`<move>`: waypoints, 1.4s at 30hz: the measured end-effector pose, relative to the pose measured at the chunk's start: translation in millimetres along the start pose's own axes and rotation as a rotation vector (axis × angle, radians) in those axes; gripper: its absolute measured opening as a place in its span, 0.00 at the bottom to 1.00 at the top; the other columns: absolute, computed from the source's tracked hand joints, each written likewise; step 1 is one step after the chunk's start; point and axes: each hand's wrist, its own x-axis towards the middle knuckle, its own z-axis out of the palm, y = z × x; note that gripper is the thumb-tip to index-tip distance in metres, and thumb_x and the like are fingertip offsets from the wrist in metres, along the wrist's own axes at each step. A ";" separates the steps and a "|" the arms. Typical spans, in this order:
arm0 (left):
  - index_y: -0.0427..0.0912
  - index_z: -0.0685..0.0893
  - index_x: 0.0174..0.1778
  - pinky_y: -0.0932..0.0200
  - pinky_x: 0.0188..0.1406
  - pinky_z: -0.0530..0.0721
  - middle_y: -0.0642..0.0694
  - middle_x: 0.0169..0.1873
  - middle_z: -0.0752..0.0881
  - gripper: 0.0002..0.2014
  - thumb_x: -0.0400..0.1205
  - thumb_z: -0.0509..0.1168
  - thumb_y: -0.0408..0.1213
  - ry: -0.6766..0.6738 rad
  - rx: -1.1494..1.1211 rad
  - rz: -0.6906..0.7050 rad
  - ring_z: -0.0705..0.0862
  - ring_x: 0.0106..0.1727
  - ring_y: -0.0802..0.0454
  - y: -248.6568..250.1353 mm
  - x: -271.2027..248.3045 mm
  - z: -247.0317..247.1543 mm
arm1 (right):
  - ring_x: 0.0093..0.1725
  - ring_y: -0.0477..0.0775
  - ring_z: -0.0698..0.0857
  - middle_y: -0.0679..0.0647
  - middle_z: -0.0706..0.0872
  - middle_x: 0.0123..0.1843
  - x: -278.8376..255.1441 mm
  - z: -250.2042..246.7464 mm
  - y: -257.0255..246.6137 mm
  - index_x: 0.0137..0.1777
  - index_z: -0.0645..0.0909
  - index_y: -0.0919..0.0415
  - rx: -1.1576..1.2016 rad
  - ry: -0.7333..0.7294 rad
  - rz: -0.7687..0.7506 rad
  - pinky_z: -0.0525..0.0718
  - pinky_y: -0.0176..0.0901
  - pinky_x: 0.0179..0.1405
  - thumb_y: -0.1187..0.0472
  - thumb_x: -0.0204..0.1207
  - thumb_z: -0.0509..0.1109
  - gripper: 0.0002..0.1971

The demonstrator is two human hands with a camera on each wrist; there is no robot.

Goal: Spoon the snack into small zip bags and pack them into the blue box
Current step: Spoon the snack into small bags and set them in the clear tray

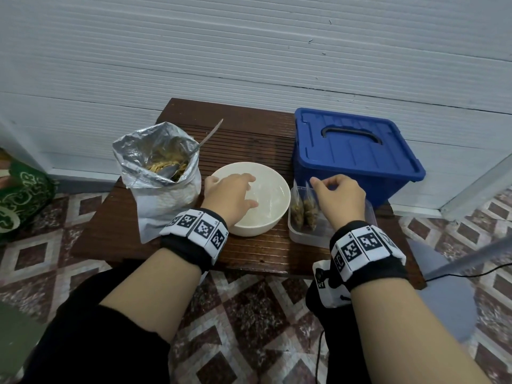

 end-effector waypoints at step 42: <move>0.60 0.75 0.74 0.54 0.74 0.48 0.62 0.71 0.77 0.41 0.64 0.78 0.60 0.208 -0.047 0.537 0.63 0.79 0.60 11.8 -21.3 -25.8 | 0.38 0.35 0.83 0.45 0.88 0.32 -19.1 -0.6 -18.3 0.34 0.87 0.58 0.266 -0.436 -0.254 0.75 0.34 0.45 0.57 0.73 0.75 0.08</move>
